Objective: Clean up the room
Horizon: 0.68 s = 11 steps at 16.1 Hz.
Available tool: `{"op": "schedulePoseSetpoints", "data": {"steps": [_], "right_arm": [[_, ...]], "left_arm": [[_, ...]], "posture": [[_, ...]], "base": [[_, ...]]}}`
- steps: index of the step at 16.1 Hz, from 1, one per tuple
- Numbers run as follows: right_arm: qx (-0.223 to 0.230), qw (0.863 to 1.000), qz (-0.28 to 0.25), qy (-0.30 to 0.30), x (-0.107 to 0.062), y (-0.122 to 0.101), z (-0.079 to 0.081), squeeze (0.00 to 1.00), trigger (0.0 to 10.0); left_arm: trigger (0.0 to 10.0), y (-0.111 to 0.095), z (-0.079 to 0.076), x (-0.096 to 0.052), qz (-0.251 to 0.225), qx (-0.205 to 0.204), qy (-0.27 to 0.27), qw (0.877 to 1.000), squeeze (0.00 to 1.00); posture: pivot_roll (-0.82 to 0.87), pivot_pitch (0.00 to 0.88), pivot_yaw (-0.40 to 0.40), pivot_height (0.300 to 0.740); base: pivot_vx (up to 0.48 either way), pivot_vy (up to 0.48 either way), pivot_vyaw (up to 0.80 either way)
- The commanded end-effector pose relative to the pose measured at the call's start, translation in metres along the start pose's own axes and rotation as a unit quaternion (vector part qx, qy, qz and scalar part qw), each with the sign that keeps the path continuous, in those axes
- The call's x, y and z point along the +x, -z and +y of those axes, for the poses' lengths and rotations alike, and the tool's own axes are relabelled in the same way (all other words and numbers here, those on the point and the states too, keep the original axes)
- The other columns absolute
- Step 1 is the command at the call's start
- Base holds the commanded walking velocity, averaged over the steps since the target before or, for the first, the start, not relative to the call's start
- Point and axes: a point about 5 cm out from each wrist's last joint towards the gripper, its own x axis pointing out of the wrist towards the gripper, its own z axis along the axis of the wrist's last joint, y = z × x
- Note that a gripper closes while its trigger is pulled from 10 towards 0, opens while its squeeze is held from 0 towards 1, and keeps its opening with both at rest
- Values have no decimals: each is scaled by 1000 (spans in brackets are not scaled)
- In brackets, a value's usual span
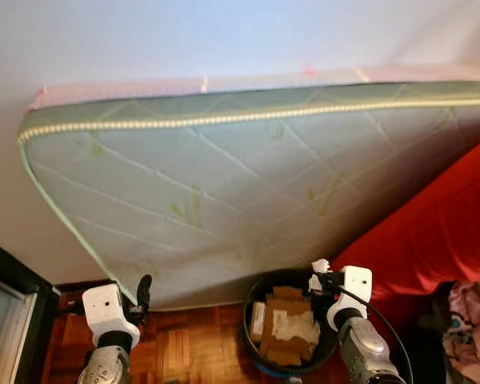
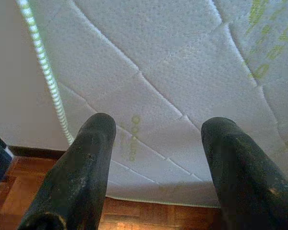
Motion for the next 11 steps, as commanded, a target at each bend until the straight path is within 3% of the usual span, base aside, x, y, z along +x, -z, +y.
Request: {"op": "schedulePoseSetpoints", "data": {"steps": [1,8,11], "right_arm": [[-2,1000,25,1,-3,8,-5,0,10000],[-13,998,64,5,1,10,0,0,10000],[-11,997,71,14,7,2,0,0,10000]], "left_arm": [[10000,1,2,-4,8,-5,-10,1000,0],[10000,-20,2,-5,-14,-10,-16,1000,0],[10000,-32,-1,-10,-19,-11,-13,1000,0]], "posture": [[102,203,-68,670],[139,271,-71,670],[166,344,-76,670]], "base": [[0,0,0],[0,0,0],[0,0,0]]}}
